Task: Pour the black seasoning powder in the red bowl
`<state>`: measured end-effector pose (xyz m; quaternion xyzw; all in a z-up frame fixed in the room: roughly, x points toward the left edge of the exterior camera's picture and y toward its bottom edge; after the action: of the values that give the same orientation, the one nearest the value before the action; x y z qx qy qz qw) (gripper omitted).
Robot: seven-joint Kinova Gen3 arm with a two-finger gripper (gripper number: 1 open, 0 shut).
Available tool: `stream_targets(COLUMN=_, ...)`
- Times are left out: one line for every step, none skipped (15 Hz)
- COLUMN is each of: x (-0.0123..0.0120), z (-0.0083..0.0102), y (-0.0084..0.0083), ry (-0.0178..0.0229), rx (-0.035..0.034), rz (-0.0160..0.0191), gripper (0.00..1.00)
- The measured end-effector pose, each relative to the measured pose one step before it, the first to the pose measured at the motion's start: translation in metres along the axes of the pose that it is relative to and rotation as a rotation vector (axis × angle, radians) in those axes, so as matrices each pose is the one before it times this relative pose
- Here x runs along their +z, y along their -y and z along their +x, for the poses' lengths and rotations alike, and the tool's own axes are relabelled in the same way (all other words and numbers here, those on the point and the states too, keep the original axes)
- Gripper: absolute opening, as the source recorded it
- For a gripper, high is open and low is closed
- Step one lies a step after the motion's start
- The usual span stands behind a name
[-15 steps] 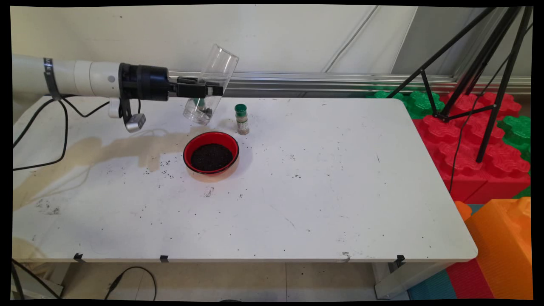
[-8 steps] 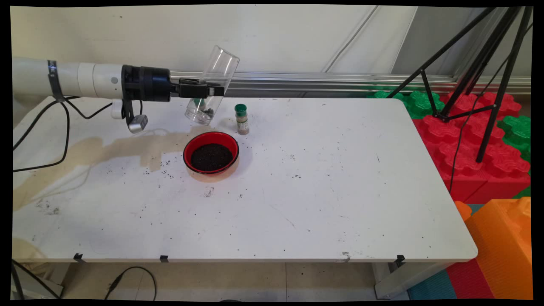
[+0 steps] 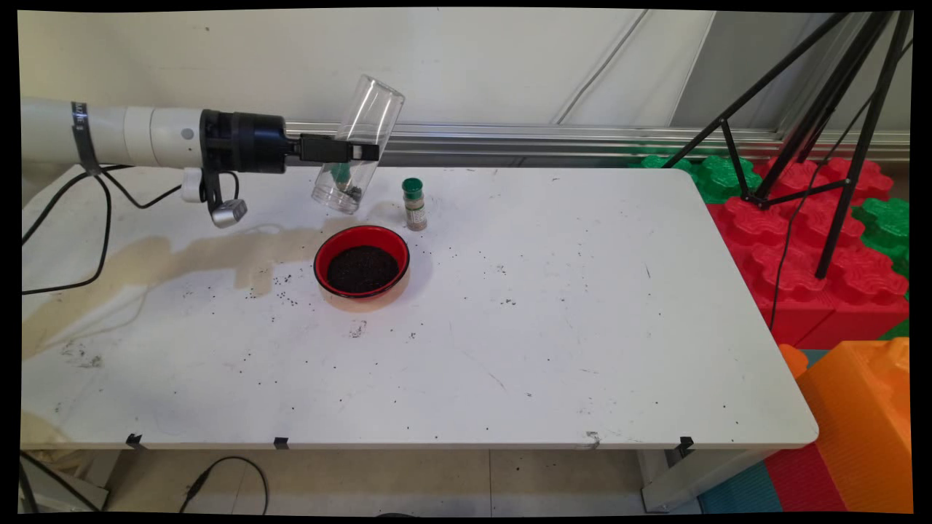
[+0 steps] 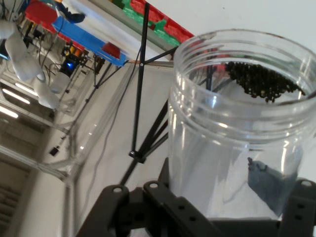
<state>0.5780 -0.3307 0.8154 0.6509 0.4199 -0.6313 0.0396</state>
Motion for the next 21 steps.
stream_targets(x=-0.0011, z=0.00036, y=0.0003, ry=-0.00033, rx=-0.03556, rz=-0.00482, gripper=0.0)
stream_targets(x=-0.00142, z=0.00036, y=0.0001, ry=0.00179, rx=-0.04459, rz=-0.00762, gripper=0.0)
stream_targets(x=-0.00045, z=0.00045, y=-0.00072, ry=0.00126, rx=-0.04654, rz=-0.00782, gripper=0.0)
stream_targets(x=0.00028, z=0.00059, y=-0.00097, ry=0.00019, rx=-0.04521, rz=-0.00672, gripper=0.0)
stream_targets(x=0.0004, z=0.00069, y=-0.00107, ry=-0.00004, rx=-0.05143, rz=-0.00755, gripper=0.0)
stream_targets(x=0.00081, z=0.00038, y=-0.00076, ry=0.00041, rx=-0.05489, rz=-0.00639, gripper=0.0)
stream_targets(x=0.00044, z=0.00003, y=-0.00059, ry=0.00111, rx=-0.04958, rz=-0.00582, gripper=0.0)
stream_targets(x=0.00084, z=0.0003, y=-0.00057, ry=-0.00037, rx=-0.05756, rz=-0.0069, gripper=0.0)
stream_targets(x=0.00099, z=-0.00004, y=-0.00027, ry=-0.00034, rx=-0.054, rz=-0.00612, gripper=0.0)
stream_targets(x=0.00055, z=0.00014, y=-0.00017, ry=-0.00067, rx=-0.04456, rz=-0.00558, gripper=0.0)
stream_targets(x=0.00025, z=0.0, y=0.00001, ry=-0.00043, rx=-0.02938, rz=-0.00336, gripper=0.0)
stream_targets(x=0.00007, z=-0.00025, y=0.00041, ry=0.00026, rx=-0.04274, rz=-0.004, gripper=0.0)
stream_targets(x=0.00008, z=-0.00003, y=0.00017, ry=-0.00027, rx=-0.02798, rz=-0.00292, gripper=0.0)
stream_targets(x=0.00022, z=-0.00038, y=0.0005, ry=0.00026, rx=-0.04397, rz=-0.00348, gripper=0.0)
stream_targets(x=-0.00003, z=-0.00039, y=0.0006, ry=0.0009, rx=-0.02817, rz=-0.00191, gripper=0.0)
stream_targets(x=0.00011, z=-0.0006, y=0.00098, ry=0.00145, rx=-0.04427, rz=-0.00247, gripper=0.0)
stream_targets(x=0.00011, z=-0.00084, y=0.00127, ry=0.00196, rx=-0.05224, rz=-0.00275, gripper=0.0)
stream_targets(x=0.00003, z=-0.00098, y=0.00172, ry=0.00302, rx=-0.04961, rz=-0.00144, gripper=0.0)
stream_targets(x=-0.00002, z=-0.00087, y=0.00145, ry=0.00275, rx=-0.04243, rz=-0.00182, gripper=0.0)
stream_targets(x=-0.0004, z=-0.00094, y=0.0017, ry=0.00365, rx=-0.05002, rz=-0.00191, gripper=0.0)
stream_targets(x=-0.00029, z=-0.00084, y=0.00196, ry=0.00275, rx=-0.04906, rz=-0.0025, gripper=0.0)
